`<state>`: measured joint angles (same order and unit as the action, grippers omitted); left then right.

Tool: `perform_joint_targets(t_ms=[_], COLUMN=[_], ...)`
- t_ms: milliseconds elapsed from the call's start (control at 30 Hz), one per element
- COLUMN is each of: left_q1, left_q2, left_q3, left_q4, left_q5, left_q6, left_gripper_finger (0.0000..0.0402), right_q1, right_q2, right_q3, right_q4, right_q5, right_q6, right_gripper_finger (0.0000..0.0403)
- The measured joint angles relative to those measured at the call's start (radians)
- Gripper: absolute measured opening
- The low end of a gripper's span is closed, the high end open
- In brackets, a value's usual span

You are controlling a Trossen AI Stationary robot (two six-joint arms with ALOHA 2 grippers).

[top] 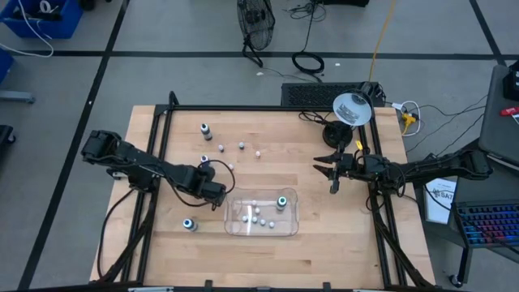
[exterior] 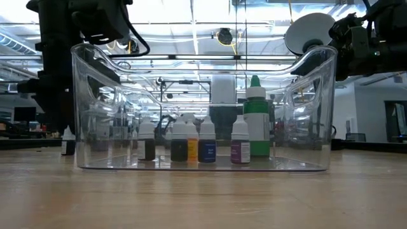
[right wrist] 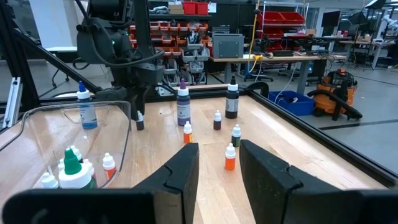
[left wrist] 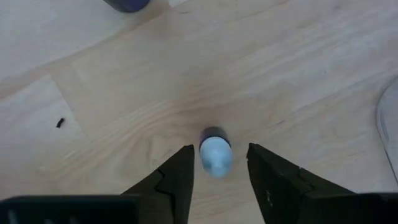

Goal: Pick & Place food coloring
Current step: Put the small purple food coloring bottle into the bin

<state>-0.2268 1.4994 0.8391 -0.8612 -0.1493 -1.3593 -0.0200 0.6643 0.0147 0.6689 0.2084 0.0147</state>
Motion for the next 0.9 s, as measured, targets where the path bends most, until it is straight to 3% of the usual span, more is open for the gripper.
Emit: perform_joint_targets(t_ms=[900], left_q1=[0.0], left_q2=[0.0], left_q3=[-0.038], left_q4=[0.004], left_q5=[-0.007], left_q6=[-0.003], left_gripper_finger=[0.0136], right_q1=[0.0], right_q2=[0.0], right_q3=[0.0], right_q4=[0.0], right_q5=[0.0], right_q6=[0.0], right_gripper_finger=[0.0107])
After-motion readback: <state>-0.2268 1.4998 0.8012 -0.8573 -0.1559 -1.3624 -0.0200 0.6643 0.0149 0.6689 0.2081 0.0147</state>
